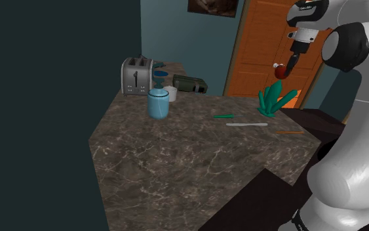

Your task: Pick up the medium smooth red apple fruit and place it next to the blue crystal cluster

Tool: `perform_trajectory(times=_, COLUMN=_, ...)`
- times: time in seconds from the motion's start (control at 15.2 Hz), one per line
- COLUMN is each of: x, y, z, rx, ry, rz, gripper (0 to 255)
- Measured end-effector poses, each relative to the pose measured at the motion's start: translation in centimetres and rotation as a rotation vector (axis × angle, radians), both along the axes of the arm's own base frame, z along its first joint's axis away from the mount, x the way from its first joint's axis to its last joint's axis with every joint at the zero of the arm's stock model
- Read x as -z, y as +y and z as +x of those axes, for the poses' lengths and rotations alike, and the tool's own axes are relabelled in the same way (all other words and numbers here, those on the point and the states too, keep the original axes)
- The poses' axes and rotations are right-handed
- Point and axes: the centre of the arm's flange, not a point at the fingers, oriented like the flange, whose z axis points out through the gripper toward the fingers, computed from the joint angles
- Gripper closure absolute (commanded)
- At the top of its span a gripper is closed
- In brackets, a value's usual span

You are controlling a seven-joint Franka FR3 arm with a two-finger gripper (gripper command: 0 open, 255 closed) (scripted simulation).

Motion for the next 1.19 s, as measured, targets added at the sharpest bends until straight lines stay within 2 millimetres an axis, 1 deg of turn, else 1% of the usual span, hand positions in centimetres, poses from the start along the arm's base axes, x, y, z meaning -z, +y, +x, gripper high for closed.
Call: perform_trajectory(times=1.19, x=9.5, y=-0.1, z=0.0, rx=0.0, ry=0.0, rz=0.0, gripper=255)
